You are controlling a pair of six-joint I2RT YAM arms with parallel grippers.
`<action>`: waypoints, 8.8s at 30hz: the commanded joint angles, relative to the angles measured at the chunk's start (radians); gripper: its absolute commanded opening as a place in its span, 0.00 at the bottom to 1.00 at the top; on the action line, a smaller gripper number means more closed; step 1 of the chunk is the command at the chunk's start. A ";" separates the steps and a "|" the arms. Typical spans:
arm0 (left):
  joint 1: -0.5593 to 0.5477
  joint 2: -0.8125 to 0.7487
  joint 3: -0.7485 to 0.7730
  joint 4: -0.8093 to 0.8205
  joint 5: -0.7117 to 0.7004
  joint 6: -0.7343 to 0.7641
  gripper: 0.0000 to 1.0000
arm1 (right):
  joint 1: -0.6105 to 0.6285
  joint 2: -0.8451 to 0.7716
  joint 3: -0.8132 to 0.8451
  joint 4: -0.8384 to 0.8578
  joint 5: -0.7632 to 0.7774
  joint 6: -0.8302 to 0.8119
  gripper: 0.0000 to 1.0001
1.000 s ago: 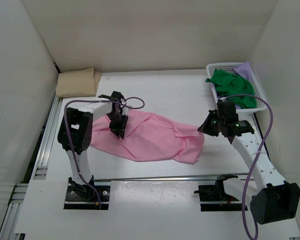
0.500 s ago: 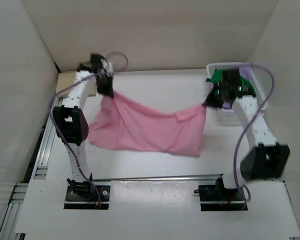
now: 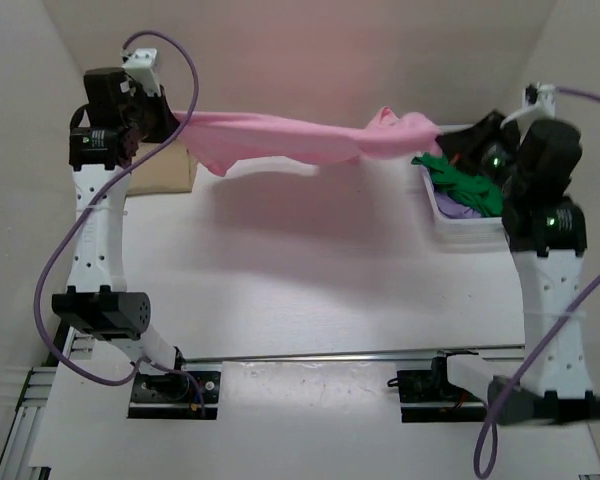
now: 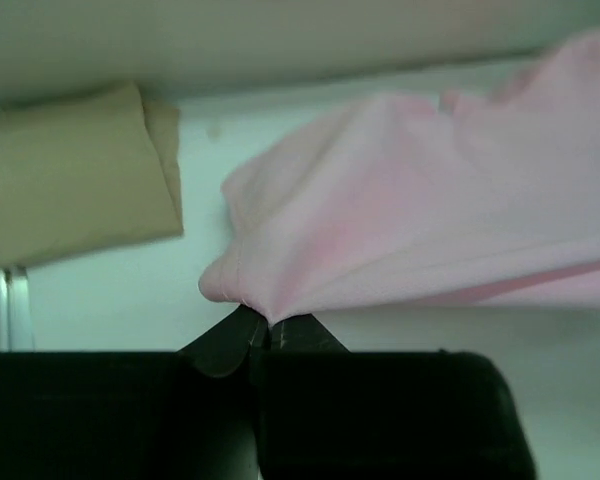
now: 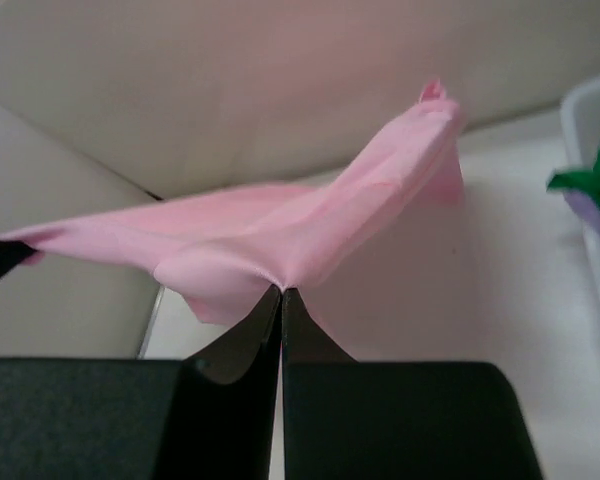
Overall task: Fold and stack the t-shirts
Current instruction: Flatten out the tshirt, then grap the side of the flattened tshirt closest away from the robot with both arms, then fold the flattened tshirt in 1/3 of the way, then grap the side of the flattened tshirt furthest away from the robot with both arms
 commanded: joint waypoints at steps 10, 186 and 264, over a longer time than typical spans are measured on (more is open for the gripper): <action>0.005 -0.020 -0.754 -0.172 -0.121 0.007 0.10 | 0.160 -0.476 -1.164 0.065 0.056 0.218 0.00; 0.152 0.098 -0.670 0.009 -0.155 0.007 1.00 | 0.125 0.164 -0.908 -0.040 0.018 -0.101 0.60; 0.212 0.432 -0.494 0.101 0.009 0.007 0.95 | 0.300 1.301 0.535 -0.246 0.230 0.054 0.76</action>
